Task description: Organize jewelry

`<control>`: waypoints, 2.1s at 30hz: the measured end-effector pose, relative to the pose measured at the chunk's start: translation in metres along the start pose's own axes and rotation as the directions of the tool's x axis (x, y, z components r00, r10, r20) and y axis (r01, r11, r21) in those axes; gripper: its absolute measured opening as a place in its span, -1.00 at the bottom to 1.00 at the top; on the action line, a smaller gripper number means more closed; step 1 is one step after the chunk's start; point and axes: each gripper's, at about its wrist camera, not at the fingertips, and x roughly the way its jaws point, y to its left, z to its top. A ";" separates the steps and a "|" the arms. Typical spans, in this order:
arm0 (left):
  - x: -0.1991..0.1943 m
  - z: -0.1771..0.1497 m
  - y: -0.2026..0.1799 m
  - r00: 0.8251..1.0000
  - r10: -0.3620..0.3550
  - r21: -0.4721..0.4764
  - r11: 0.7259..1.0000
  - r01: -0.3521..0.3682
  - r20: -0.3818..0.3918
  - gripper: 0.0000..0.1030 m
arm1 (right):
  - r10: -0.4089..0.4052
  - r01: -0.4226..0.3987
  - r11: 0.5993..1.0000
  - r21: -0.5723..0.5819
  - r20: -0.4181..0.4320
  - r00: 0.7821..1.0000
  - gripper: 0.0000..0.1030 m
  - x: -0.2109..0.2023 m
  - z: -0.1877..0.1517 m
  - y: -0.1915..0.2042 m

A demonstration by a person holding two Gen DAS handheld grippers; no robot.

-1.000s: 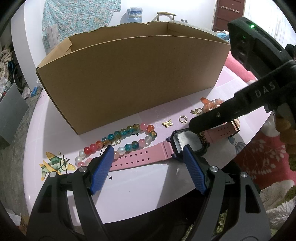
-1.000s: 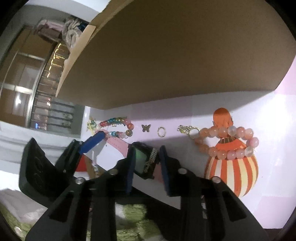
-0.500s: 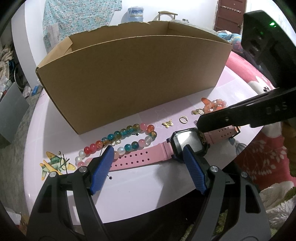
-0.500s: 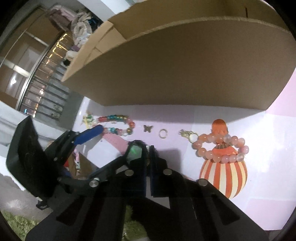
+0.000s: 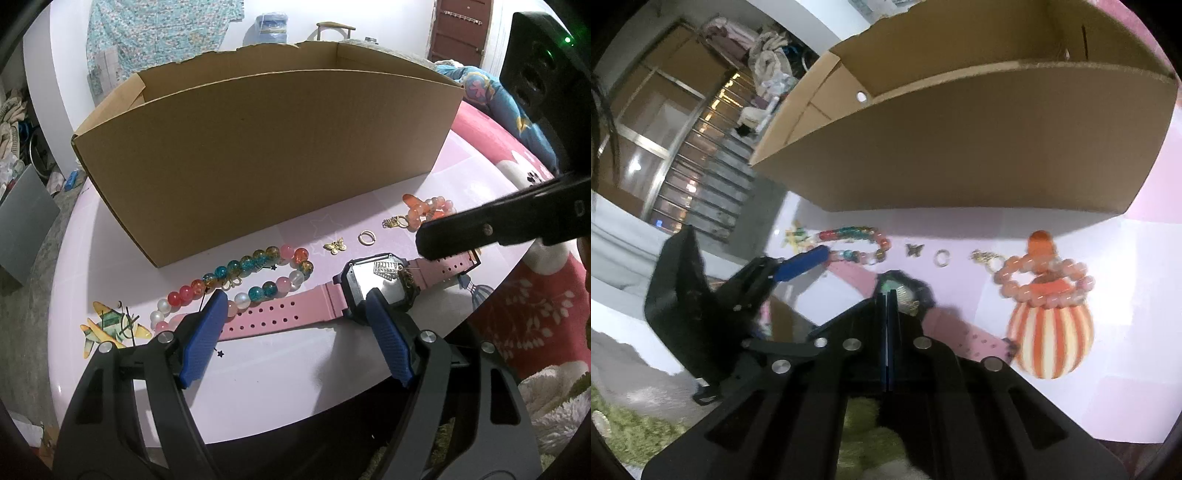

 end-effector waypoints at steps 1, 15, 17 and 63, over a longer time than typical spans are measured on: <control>0.000 0.000 0.000 1.000 0.000 0.000 1.000 0.000 0.000 0.42 | -0.026 0.026 0.999 -0.025 0.000 1.000 -0.91 0.002 0.001 0.003; -0.001 -0.001 0.000 1.000 -0.005 0.001 1.000 0.005 0.004 0.43 | -0.264 0.236 0.901 -0.365 -0.027 0.964 -0.64 0.032 -0.003 0.040; -0.001 -0.001 0.001 1.000 -0.008 -0.002 1.000 0.008 0.004 0.43 | -0.295 0.262 0.878 -0.400 -0.021 0.955 -0.75 0.034 -0.004 0.044; -0.048 -0.023 0.005 0.999 -0.018 -0.138 0.990 0.022 0.026 0.75 | -0.400 0.461 0.878 -0.130 0.332 0.855 0.79 -0.058 -0.015 0.038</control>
